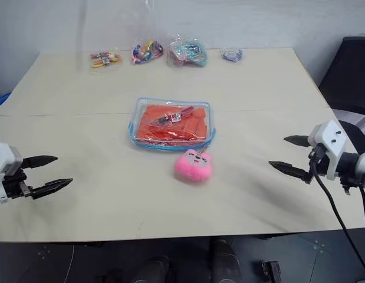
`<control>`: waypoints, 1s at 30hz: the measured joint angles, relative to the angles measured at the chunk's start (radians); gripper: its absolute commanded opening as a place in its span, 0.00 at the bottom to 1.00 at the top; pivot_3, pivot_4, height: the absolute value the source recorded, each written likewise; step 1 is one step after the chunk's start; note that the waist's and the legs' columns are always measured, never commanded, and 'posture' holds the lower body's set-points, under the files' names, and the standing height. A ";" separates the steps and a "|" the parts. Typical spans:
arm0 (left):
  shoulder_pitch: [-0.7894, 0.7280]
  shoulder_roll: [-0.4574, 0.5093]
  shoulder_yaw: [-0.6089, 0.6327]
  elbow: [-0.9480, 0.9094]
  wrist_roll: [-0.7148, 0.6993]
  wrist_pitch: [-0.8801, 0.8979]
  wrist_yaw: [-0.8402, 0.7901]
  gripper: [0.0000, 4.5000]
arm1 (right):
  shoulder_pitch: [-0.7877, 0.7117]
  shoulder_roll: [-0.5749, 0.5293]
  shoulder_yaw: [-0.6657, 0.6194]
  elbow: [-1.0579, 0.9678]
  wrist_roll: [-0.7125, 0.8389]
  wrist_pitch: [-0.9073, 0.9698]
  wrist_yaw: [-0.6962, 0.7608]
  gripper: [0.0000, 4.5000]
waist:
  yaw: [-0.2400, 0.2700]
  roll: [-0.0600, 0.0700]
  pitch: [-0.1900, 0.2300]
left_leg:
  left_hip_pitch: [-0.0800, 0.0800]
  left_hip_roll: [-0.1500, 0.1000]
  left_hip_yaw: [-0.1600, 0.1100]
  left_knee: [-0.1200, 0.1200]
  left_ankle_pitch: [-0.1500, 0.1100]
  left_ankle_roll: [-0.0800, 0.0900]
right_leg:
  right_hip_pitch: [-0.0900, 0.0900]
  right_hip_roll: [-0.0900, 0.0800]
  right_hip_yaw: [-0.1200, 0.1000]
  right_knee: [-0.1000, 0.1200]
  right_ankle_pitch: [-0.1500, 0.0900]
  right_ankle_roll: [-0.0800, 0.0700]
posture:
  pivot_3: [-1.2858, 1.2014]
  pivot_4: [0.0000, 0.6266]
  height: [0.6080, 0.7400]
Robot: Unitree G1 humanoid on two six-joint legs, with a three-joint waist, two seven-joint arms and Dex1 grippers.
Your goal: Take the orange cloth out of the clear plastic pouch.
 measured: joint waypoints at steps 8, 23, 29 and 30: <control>0.034 0.002 -0.037 0.006 0.051 -0.037 -0.005 0.99 | -0.002 0.000 0.000 0.004 -0.023 -0.008 -0.017 1.00 | 0.003 0.000 0.000 | 0.000 0.000 0.001 0.000 0.000 0.000 | 0.000 0.000 0.000 0.000 0.000 0.000 | 0.52 0.24 1.00; -0.001 -0.010 -0.037 0.000 0.006 0.030 -0.010 0.99 | -0.010 0.007 0.002 0.027 -0.041 -0.029 -0.025 1.00 | 0.001 0.000 0.000 | 0.000 0.000 0.002 0.000 0.000 0.000 | 0.000 0.000 0.001 0.000 0.000 0.000 | 0.52 0.24 1.00; -0.004 -0.012 -0.037 -0.001 -0.001 0.038 0.000 0.99 | -0.011 0.016 0.002 0.026 -0.030 -0.016 -0.026 1.00 | 0.001 0.000 0.000 | 0.000 0.000 0.002 0.000 0.000 0.000 | 0.000 0.000 0.001 0.000 0.000 0.000 | 0.52 0.24 1.00; -0.008 -0.012 -0.037 -0.001 -0.004 0.044 0.001 0.99 | -0.015 0.026 0.002 0.026 -0.030 -0.014 -0.029 1.00 | 0.001 0.000 0.000 | 0.000 0.000 0.002 0.000 0.000 0.000 | 0.000 0.000 0.001 0.000 0.000 0.000 | 0.52 0.24 1.00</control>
